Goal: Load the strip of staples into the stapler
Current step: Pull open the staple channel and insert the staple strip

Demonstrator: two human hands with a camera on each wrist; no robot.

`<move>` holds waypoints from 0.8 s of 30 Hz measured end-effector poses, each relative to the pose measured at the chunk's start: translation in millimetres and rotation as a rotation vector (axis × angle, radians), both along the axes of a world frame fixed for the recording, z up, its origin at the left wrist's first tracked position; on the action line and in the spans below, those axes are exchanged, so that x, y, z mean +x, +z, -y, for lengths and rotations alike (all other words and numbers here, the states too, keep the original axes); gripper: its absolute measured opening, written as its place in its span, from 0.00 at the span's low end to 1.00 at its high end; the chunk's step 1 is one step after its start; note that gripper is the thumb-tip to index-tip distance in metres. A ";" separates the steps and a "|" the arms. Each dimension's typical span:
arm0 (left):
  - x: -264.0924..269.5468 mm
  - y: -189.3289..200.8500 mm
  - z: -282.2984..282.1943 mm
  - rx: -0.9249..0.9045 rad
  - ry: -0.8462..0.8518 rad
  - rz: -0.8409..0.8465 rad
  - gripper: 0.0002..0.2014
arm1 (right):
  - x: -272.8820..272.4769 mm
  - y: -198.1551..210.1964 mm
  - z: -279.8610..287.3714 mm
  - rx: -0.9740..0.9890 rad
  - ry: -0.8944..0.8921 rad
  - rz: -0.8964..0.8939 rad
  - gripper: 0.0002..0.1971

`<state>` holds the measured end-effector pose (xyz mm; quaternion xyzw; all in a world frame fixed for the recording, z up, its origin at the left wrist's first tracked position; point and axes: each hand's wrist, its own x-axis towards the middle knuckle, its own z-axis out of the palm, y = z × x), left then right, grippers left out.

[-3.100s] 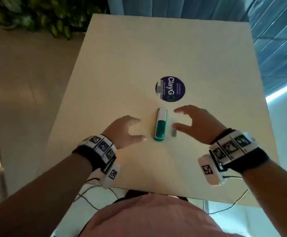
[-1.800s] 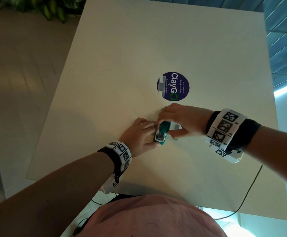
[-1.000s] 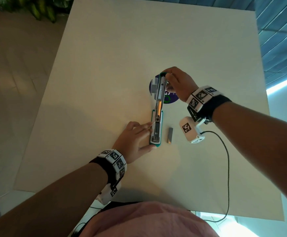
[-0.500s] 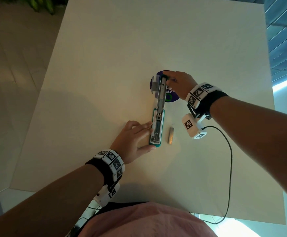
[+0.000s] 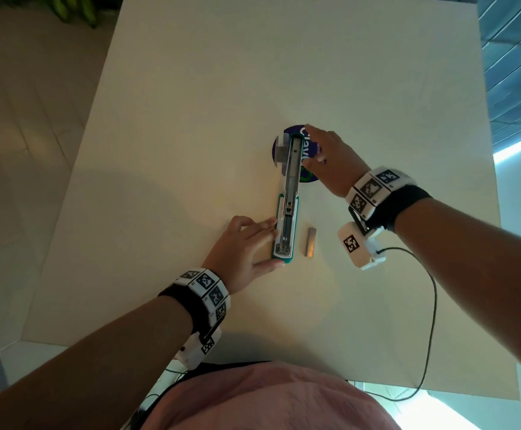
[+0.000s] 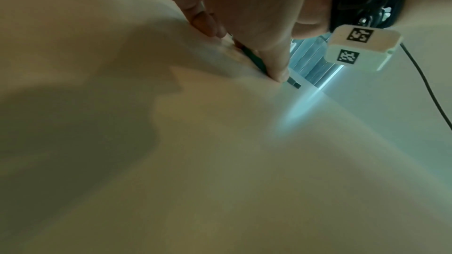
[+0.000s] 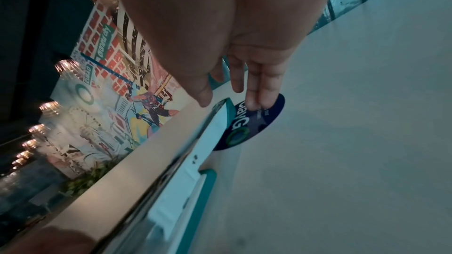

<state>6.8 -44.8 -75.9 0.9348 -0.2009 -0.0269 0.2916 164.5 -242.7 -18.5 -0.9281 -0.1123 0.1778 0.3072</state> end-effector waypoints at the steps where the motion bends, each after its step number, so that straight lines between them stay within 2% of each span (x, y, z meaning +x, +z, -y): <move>1: 0.3 0.1 1.2 -0.004 0.003 -0.003 0.26 | -7.9 2.2 3.9 -0.006 -0.014 0.021 0.28; 5: 1.1 2.1 1.9 -0.002 0.008 -0.019 0.26 | -53.1 5.3 19.2 -0.098 -0.026 0.025 0.15; 9: 1.2 6.9 2.2 -0.003 0.018 -0.053 0.27 | -98.4 -2.8 19.0 -0.165 -0.005 -0.089 0.22; 11: 0.3 7.9 2.9 -0.009 0.022 -0.059 0.27 | -112.1 -8.9 15.8 -0.162 -0.018 -0.092 0.24; 14: 0.7 7.8 2.2 -0.032 0.024 -0.077 0.26 | -121.0 -15.9 13.8 -0.116 -0.070 -0.057 0.19; 19: 2.8 10.6 1.3 -0.025 -0.006 -0.086 0.27 | -124.9 -18.3 13.9 -0.110 -0.123 -0.060 0.03; 24: 9.5 6.2 -2.2 0.005 -0.051 -0.147 0.27 | -119.1 -5.6 15.3 0.001 -0.240 -0.056 0.04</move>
